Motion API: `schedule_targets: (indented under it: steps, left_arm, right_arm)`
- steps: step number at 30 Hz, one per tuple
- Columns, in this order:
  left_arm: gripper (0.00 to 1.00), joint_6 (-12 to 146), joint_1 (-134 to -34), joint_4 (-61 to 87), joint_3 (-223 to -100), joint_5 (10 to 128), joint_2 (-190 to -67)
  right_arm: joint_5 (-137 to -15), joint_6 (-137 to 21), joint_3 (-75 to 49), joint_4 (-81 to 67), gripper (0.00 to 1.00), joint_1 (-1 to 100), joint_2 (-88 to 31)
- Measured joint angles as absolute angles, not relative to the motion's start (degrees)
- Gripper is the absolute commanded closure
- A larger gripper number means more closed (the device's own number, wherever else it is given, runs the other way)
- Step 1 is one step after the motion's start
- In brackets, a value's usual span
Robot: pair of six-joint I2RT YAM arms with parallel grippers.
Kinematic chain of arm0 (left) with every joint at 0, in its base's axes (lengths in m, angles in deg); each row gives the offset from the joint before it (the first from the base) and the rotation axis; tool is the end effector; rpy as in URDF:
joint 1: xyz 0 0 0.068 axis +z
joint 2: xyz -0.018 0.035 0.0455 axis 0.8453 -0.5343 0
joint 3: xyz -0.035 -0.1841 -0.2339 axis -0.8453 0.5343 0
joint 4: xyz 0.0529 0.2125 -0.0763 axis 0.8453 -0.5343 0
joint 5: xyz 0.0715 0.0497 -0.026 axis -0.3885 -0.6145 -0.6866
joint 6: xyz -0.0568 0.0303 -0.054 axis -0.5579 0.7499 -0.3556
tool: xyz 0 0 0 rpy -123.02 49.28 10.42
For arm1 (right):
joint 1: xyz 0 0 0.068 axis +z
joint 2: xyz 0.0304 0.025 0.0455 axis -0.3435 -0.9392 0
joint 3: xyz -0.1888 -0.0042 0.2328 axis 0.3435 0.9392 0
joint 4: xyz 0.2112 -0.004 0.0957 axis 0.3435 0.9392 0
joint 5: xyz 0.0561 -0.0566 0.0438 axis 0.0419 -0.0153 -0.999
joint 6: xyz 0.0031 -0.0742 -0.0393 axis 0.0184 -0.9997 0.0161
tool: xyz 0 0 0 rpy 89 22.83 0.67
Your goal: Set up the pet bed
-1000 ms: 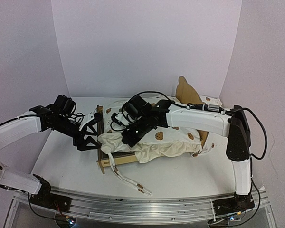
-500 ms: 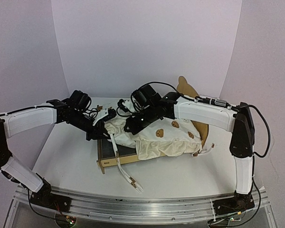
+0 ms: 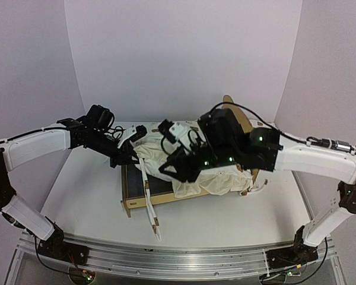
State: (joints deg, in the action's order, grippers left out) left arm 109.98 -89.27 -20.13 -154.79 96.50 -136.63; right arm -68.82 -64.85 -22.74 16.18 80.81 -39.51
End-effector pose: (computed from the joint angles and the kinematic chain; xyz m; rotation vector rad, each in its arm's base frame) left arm 0.2295 -0.1914 0.2952 1.4547 1.8315 -0.7505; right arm 0.1851 0.3302 0.3643 -1.0957 1.8684 0.6261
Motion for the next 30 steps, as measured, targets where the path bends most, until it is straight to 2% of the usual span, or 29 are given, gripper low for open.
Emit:
schedule_targets:
  steps: [3,7,13,24,30]
  left_arm:
    - [1.0,109.98,-89.27,-20.05,-154.79,96.47,-136.63]
    - [1.0,109.98,-89.27,-19.66,-154.79,96.45,-136.63]
    - [1.0,109.98,-89.27,-19.57,-154.76,96.29,-136.63]
    - [1.0,109.67,-89.27,-19.09,-154.31,96.21,-136.56]
    - [1.0,109.48,-89.27,-18.96,-153.99,96.2,-136.54]
  right_arm:
    - [-68.53,-61.67,-10.26,3.94,0.68,89.16,-34.16]
    - [-64.56,-57.27,-1.5,-5.81,0.67,94.03,-39.57]
    - [-57.76,-52.08,0.28,-10.65,0.69,95.29,-50.38]
    - [-53.38,-45.42,0.28,-16.16,0.72,95.27,-57.18]
    - [-52.5,-44.06,0.26,-17.24,0.67,95.27,-58.86]
